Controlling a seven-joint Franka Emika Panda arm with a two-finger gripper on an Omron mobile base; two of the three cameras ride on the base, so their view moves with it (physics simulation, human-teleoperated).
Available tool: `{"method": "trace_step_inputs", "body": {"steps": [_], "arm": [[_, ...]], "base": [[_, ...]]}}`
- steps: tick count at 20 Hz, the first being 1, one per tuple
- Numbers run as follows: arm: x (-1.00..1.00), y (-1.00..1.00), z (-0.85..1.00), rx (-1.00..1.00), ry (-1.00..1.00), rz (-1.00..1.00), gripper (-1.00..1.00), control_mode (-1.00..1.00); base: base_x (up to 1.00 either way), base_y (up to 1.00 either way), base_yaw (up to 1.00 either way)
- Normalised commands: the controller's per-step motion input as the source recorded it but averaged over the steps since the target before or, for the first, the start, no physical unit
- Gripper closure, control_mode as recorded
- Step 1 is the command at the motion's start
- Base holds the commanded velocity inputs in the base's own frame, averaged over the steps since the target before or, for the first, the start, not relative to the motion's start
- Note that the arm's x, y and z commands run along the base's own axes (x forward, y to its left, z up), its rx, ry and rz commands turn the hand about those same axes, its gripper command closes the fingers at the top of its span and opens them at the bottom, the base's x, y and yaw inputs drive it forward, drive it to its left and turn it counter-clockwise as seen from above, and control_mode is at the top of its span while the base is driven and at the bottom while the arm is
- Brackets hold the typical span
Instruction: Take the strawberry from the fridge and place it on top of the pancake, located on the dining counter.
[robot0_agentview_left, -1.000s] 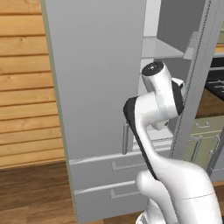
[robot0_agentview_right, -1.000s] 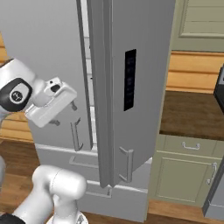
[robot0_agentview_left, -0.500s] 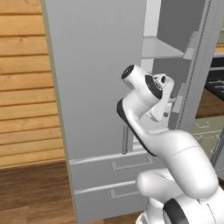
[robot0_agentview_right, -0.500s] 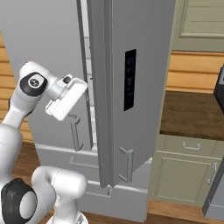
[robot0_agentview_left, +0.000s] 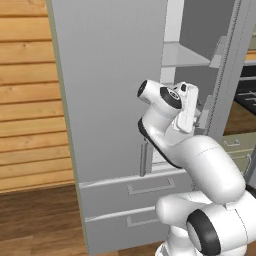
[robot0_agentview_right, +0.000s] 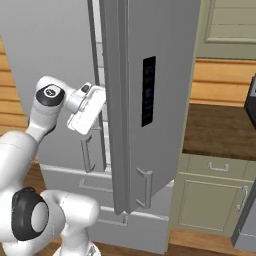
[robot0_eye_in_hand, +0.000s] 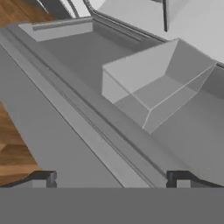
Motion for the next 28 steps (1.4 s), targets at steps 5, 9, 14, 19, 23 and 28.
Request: {"method": "trace_step_inputs", "body": {"steps": [5,9,14,19,23,28], "arm": [[-0.28,-0.55,0.14,-0.04,0.09,0.00,-1.00,-1.00],[-0.14,-0.61,0.00,0.00,0.04,0.00,-1.00,-1.00],[-0.17,-0.81,0.00,0.00,0.01,0.00,-1.00,-1.00],[-0.21,-0.99,0.05,0.00,0.06,0.00,-1.00,-1.00],[-0.13,-0.94,0.03,0.00,0.07,0.00,-1.00,-1.00],[0.00,-0.53,0.00,0.01,0.00,0.04,-1.00,-1.00]], "base": [[0.00,0.00,0.00],[0.00,0.00,0.00],[0.00,0.00,0.00],[0.00,0.00,0.00],[0.00,0.00,0.00],[0.00,0.00,0.00]]}}
